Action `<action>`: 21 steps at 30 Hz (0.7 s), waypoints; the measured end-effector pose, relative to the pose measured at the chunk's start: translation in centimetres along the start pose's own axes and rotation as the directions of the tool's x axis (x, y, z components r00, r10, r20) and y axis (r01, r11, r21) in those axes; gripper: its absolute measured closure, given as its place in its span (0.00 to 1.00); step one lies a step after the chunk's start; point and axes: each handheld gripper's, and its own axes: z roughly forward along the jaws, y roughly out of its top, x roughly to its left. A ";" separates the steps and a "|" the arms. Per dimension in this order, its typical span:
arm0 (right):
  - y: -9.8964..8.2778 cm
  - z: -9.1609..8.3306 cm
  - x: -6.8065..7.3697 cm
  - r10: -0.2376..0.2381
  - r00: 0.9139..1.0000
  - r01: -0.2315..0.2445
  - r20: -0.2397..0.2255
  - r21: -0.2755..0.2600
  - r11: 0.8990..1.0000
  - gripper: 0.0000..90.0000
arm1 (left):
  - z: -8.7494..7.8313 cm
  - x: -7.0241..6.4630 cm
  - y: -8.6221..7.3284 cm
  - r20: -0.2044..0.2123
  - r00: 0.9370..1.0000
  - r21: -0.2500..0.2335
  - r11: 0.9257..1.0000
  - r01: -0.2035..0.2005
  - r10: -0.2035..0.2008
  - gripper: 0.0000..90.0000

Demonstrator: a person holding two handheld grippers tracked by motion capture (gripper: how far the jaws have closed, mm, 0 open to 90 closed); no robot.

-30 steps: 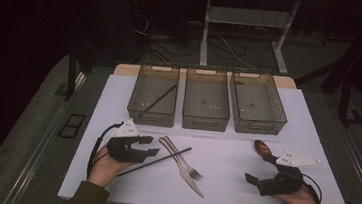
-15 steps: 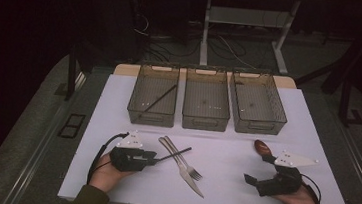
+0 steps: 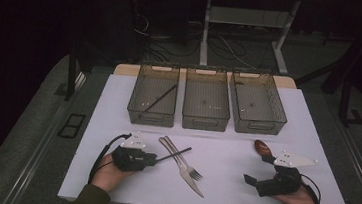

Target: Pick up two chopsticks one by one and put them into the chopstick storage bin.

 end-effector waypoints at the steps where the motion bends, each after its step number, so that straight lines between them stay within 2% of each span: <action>1: 0.0 0.0 0.0 -0.001 1.000 0.001 0.000 0.000 1.000 0.00 | 0.0 0.0 0.0 0.001 1.000 0.004 1.000 -0.002 0.002 0.86; 8: 0.0 0.0 0.0 0.000 1.000 0.000 0.000 0.001 1.000 0.00 | 0.2 0.1 -0.1 0.002 1.000 0.027 1.000 -0.007 0.007 0.89; 10: 0.0 0.0 0.0 -0.002 1.000 0.002 -0.001 0.002 1.000 0.00 | 0.2 0.1 -0.1 0.002 1.000 0.027 1.000 -0.001 0.001 0.92; 20: 0.0 0.0 0.0 -0.003 1.000 0.003 -0.002 0.001 1.000 0.00 | 0.2 0.1 0.2 0.009 1.000 0.020 1.000 0.020 -0.020 0.94; 21: 0.0 0.0 0.0 -0.003 1.000 0.003 -0.001 0.001 1.000 0.00 | 0.1 0.0 0.2 0.010 0.999 0.015 0.999 0.033 -0.033 0.94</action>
